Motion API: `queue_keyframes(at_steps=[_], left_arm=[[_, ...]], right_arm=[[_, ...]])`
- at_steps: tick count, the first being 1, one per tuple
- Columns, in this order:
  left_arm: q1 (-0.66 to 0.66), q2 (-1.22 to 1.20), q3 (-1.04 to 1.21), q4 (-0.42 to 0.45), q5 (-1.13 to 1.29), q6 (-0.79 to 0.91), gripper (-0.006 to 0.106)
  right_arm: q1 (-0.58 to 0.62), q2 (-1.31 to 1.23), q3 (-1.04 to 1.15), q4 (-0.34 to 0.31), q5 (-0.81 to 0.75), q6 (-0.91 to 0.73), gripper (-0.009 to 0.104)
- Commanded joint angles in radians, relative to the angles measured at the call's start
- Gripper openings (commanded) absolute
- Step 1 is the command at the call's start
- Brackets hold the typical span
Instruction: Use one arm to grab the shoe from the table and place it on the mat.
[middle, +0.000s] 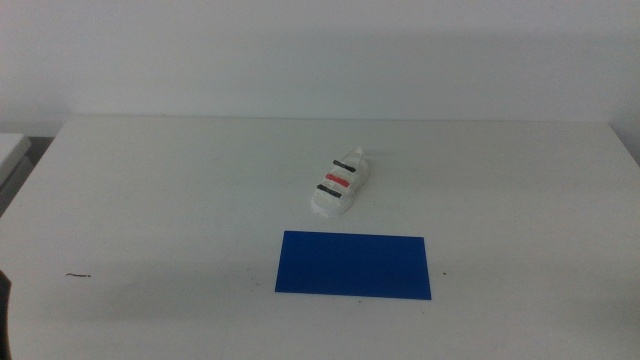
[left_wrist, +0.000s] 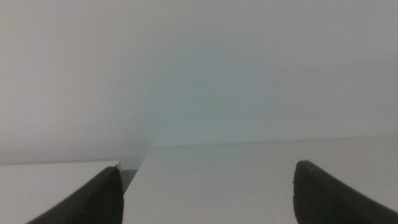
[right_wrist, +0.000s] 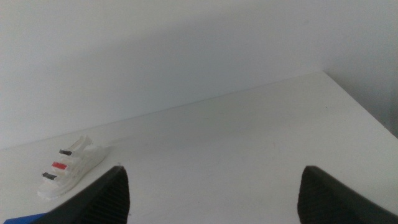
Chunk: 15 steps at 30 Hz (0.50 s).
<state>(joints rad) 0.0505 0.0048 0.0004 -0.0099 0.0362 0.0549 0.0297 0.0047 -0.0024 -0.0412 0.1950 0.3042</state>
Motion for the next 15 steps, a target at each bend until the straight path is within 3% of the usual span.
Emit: queue_keyframes(at_steps=[1, 6, 11, 15], left_arm=[[0.000, -0.005, 0.000, -0.007, -0.009, 0.001, 0.094], [-0.002, 0.184, -0.203, -0.034, 0.266, -0.002, 0.094], [-0.002, 0.572, -0.605, -0.226, 0.685, 0.142, 0.094], [-0.002, 0.869, -0.876, -0.336, 0.865, 0.151, 0.094]], right_arm=[[0.002, -0.005, 0.002, -0.007, -0.008, -0.004, 0.079], [0.002, -0.005, 0.002, -0.007, -0.008, -0.004, 0.079], [0.002, -0.005, 0.002, -0.007, -0.008, -0.004, 0.079], [0.002, -0.005, 0.002, -0.007, -0.008, -0.004, 0.079]])
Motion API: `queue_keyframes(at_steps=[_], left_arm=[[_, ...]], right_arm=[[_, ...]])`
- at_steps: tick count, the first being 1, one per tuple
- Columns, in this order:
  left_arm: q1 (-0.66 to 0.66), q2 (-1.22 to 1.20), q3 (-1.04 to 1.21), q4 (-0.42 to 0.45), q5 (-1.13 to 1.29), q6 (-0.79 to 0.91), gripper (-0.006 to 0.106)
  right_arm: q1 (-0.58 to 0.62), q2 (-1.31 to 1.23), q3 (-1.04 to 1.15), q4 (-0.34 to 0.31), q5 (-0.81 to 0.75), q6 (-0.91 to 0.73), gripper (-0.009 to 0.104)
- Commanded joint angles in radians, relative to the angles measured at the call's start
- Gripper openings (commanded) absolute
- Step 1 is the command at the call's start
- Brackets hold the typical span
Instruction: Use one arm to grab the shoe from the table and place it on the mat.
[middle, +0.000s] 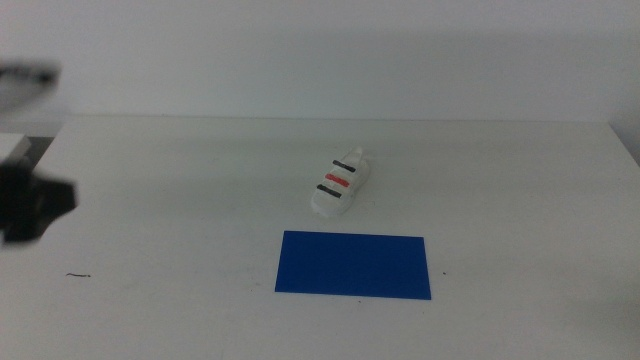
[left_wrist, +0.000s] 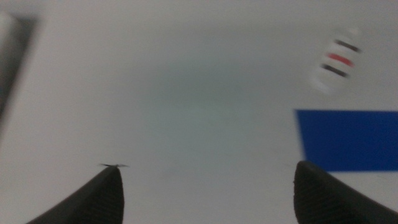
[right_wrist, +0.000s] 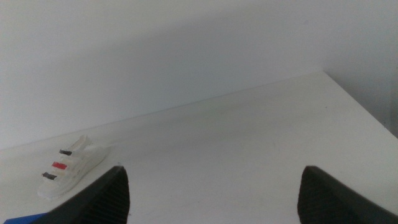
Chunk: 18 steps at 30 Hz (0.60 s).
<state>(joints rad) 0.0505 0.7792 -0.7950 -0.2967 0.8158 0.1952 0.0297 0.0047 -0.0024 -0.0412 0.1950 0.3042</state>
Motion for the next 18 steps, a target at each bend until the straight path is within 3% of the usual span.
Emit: queue_keyframes(at_steps=[1, 4, 9, 13, 18], left_arm=[[-0.006, 0.155, -0.128, -0.069, 0.118, 0.015, 0.094], [-0.069, 0.365, -0.292, -0.049, 0.199, 0.014, 0.094], [-0.254, 0.652, -0.554, 0.095, 0.194, -0.073, 0.094], [-0.369, 0.854, -0.744, 0.140, 0.244, -0.166, 0.094], [-0.473, 1.097, -0.976, 0.137, 0.275, -0.104, 0.094]], right_arm=[[0.002, -0.005, 0.002, -0.007, -0.008, -0.004, 0.079], [0.002, -0.005, 0.002, -0.007, -0.008, -0.004, 0.079], [0.002, -0.005, 0.002, -0.007, -0.008, -0.004, 0.079], [0.002, -0.005, 0.002, -0.007, -0.008, -0.004, 0.079], [0.002, -0.005, 0.002, -0.007, -0.008, -0.004, 0.079]])
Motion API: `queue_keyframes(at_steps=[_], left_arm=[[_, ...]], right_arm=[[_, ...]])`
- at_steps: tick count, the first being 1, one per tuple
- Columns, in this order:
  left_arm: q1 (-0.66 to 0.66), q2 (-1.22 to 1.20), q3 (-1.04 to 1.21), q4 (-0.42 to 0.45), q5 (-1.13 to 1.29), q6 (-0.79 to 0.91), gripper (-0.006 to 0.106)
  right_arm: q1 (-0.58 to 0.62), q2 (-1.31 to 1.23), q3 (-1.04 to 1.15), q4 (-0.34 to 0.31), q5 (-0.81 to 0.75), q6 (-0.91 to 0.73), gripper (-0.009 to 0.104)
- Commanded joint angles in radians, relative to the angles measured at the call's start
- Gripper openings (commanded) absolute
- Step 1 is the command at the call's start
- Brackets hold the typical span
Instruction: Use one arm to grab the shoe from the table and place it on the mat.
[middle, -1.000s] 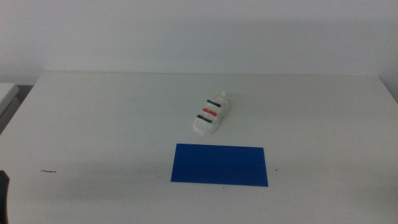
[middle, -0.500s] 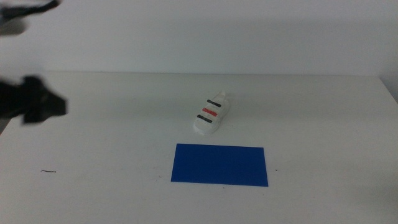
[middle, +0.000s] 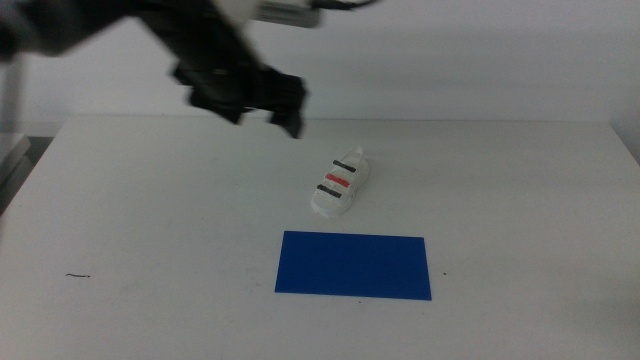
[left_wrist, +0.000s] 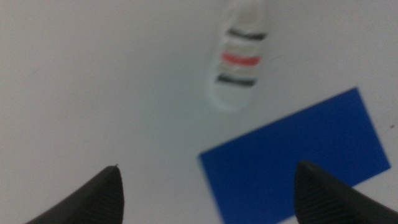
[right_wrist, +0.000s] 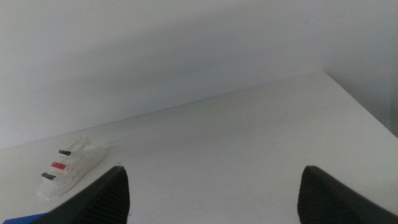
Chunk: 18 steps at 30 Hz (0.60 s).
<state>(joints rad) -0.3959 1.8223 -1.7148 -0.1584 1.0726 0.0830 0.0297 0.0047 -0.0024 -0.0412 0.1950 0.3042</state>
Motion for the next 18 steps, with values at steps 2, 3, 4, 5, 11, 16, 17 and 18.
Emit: queue_keyframes(at_steps=[2, 3, 4, 5, 11, 16, 17, 18], left_arm=[[-0.052, 0.144, -0.157, -0.011, 0.050, 0.008, 0.094], [-0.065, 0.192, -0.205, -0.013, 0.068, 0.002, 0.094], [-0.075, 0.239, -0.252, -0.013, 0.085, 0.002, 0.094], [-0.087, 0.274, -0.289, -0.010, 0.098, 0.002, 0.094], [-0.117, 0.476, -0.520, 0.002, 0.148, -0.010, 0.094], [-0.117, 0.566, -0.595, 0.026, 0.122, -0.001, 0.094], [-0.115, 0.578, -0.597, 0.026, 0.105, -0.003, 0.094], [-0.114, 0.588, -0.599, 0.026, 0.090, -0.005, 0.094]], right_arm=[[0.002, -0.005, 0.002, -0.007, -0.008, -0.004, 0.079], [0.002, -0.005, 0.002, -0.007, -0.008, -0.004, 0.079], [0.002, -0.005, 0.002, -0.007, -0.008, -0.004, 0.079], [0.002, -0.005, 0.002, -0.007, -0.008, -0.004, 0.079], [0.002, -0.005, 0.002, -0.007, -0.008, -0.004, 0.079], [0.002, -0.005, 0.002, -0.007, -0.008, -0.004, 0.079], [0.002, -0.005, 0.002, -0.007, -0.008, -0.004, 0.079], [0.002, -0.005, 0.002, -0.007, -0.008, -0.004, 0.079]])
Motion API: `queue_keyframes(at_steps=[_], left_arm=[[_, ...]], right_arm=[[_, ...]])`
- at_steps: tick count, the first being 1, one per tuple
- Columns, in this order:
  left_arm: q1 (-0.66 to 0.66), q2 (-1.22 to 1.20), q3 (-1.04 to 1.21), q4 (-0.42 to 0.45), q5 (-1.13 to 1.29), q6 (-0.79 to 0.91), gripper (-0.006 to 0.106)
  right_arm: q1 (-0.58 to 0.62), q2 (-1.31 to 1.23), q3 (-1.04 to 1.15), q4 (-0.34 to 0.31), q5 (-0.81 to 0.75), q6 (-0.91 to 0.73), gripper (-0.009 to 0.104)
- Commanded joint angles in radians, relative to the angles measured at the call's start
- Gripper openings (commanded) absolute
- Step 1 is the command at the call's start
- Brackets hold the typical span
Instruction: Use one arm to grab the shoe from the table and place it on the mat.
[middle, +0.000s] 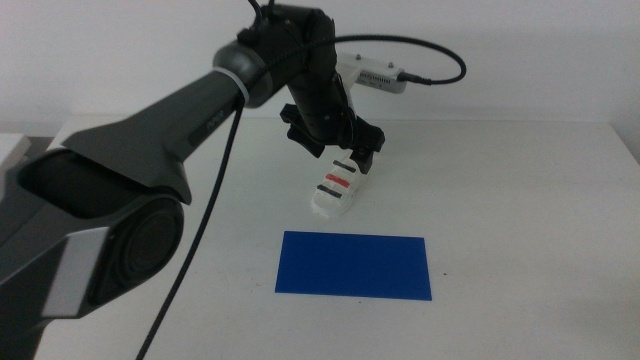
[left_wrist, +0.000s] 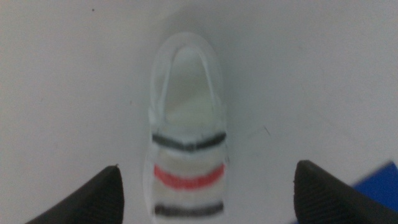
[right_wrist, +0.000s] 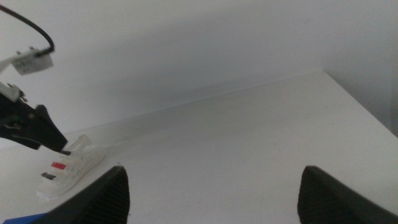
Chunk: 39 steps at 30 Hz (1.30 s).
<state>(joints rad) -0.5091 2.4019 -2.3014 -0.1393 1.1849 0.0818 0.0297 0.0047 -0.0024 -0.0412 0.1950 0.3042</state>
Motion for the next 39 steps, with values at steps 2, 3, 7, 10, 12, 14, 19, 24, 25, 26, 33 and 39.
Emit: queue_keyframes(at_steps=[2, 3, 7, 10, 12, 14, 19, 24, 25, 26, 33, 39], left_arm=[[0.002, 0.027, -0.013, 0.000, -0.045, -0.004, 0.094], [0.002, 0.036, -0.013, -0.002, -0.055, -0.004, 0.094], [0.002, 0.067, -0.013, -0.018, -0.093, -0.004, 0.094], [0.002, 0.087, -0.013, -0.022, -0.118, -0.004, 0.094], [0.002, 0.097, -0.013, -0.025, -0.134, -0.004, 0.094], [0.002, 0.105, -0.013, -0.022, -0.155, -0.004, 0.094], [0.002, 0.114, -0.013, -0.016, -0.171, -0.023, 0.079], [0.012, 0.092, -0.013, -0.086, -0.108, 0.021, 0.034], [0.012, 0.071, -0.013, -0.083, -0.081, 0.033, 0.027], [0.010, 0.051, -0.013, -0.059, -0.052, 0.037, 0.022], [-0.035, -0.181, 0.081, -0.002, 0.036, 0.008, 0.016], [-0.142, -0.485, 0.485, 0.068, -0.081, -0.180, 0.016]], right_arm=[[0.002, -0.005, 0.002, -0.007, -0.008, -0.004, 0.079], [0.002, -0.005, 0.002, -0.007, -0.008, -0.004, 0.079], [0.002, -0.005, 0.002, -0.007, -0.008, -0.004, 0.079], [0.002, -0.005, 0.002, -0.007, -0.008, -0.004, 0.079], [0.002, -0.005, 0.002, -0.007, -0.008, -0.004, 0.079], [0.002, -0.005, 0.002, -0.007, -0.008, -0.004, 0.079], [0.002, -0.005, 0.002, -0.007, -0.008, -0.004, 0.079], [0.002, -0.005, 0.002, -0.007, -0.008, -0.004, 0.079], [0.002, -0.005, 0.002, -0.007, -0.008, -0.004, 0.079], [0.002, -0.005, 0.002, -0.007, -0.008, -0.004, 0.079], [0.002, -0.005, 0.002, -0.007, -0.008, -0.004, 0.079], [0.002, -0.005, 0.002, -0.007, -0.008, -0.004, 0.079]])
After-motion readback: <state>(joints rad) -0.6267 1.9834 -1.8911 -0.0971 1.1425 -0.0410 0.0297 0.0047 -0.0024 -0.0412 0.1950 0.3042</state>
